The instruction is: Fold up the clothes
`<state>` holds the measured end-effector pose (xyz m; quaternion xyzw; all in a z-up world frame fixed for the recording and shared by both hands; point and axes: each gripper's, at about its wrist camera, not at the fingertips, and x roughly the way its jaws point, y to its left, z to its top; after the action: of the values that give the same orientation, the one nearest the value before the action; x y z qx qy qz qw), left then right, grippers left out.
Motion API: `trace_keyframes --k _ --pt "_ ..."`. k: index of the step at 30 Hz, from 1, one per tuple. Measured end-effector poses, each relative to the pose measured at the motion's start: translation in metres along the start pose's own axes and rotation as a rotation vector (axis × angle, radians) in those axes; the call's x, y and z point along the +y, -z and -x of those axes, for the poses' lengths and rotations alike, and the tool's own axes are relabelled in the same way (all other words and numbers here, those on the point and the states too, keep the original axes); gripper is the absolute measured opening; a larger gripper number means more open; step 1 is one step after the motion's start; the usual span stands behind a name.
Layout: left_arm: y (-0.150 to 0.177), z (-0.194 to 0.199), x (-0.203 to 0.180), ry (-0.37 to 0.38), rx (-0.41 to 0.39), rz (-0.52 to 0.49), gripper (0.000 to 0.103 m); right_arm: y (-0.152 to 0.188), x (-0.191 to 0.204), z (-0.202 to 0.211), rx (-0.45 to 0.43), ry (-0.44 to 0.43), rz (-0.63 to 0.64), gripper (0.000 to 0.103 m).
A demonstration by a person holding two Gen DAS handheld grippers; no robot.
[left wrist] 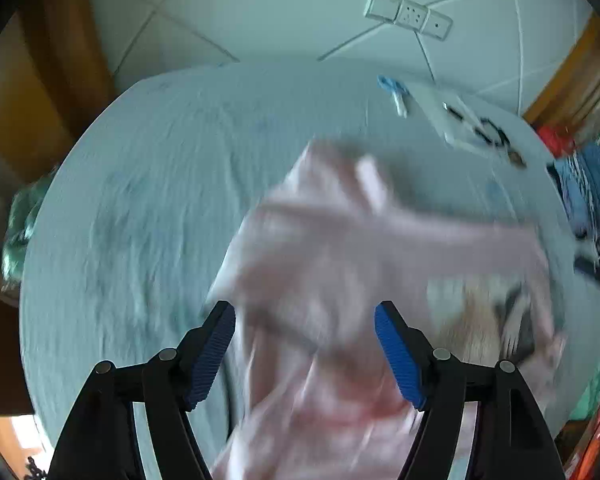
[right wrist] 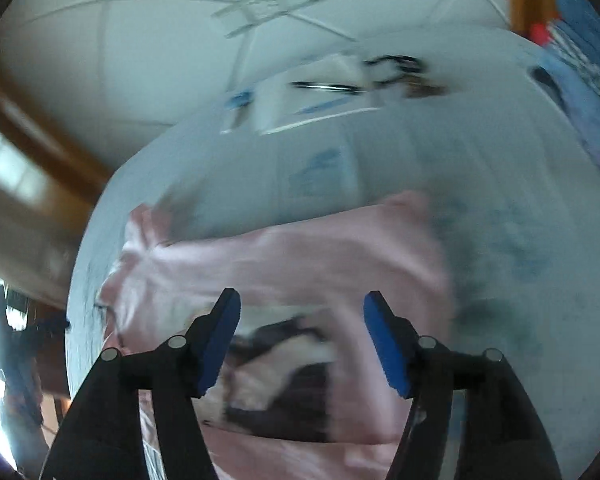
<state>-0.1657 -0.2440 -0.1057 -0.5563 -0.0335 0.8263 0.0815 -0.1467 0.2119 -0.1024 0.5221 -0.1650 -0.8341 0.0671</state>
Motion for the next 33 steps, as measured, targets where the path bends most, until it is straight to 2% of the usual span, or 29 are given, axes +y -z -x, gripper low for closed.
trace_keyframes --k 4,10,15,20,21,23,29,30,31,32,33 --pt "-0.071 -0.050 -0.018 0.014 0.049 -0.006 0.073 -0.015 -0.033 -0.005 0.029 0.020 -0.057 0.067" --pt "-0.116 -0.107 -0.018 -0.029 0.112 -0.016 0.073 -0.036 -0.060 -0.025 0.072 0.016 -0.104 0.068" --pt "-0.129 -0.136 -0.017 -0.032 0.145 -0.022 0.073 -0.051 -0.062 -0.055 0.117 0.029 -0.105 0.068" --pt "-0.137 -0.157 -0.016 -0.025 0.171 -0.026 0.073 -0.061 -0.062 -0.080 0.138 0.078 -0.109 0.069" --pt "-0.137 -0.160 -0.016 -0.020 0.177 -0.027 0.073 -0.062 -0.062 -0.084 0.142 0.084 -0.108 0.070" --pt "-0.136 -0.165 -0.016 -0.031 0.186 -0.037 0.074 -0.064 -0.060 -0.090 0.152 0.098 -0.102 0.083" --pt "-0.133 -0.170 -0.030 -0.106 0.178 -0.126 0.073 -0.065 -0.051 -0.106 0.155 0.175 -0.049 0.087" --pt "-0.130 -0.169 -0.033 -0.103 0.176 -0.136 0.070 -0.064 -0.048 -0.106 0.153 0.182 -0.031 0.087" --pt "-0.128 -0.167 -0.035 -0.098 0.174 -0.144 0.055 -0.062 -0.044 -0.107 0.155 0.199 -0.005 0.086" --pt "-0.127 -0.164 -0.037 -0.088 0.175 -0.148 0.028 -0.060 -0.039 -0.108 0.159 0.235 0.035 0.074" --pt "-0.125 -0.161 -0.038 -0.068 0.186 -0.140 0.016 -0.058 -0.034 -0.107 0.158 0.274 0.079 0.061"
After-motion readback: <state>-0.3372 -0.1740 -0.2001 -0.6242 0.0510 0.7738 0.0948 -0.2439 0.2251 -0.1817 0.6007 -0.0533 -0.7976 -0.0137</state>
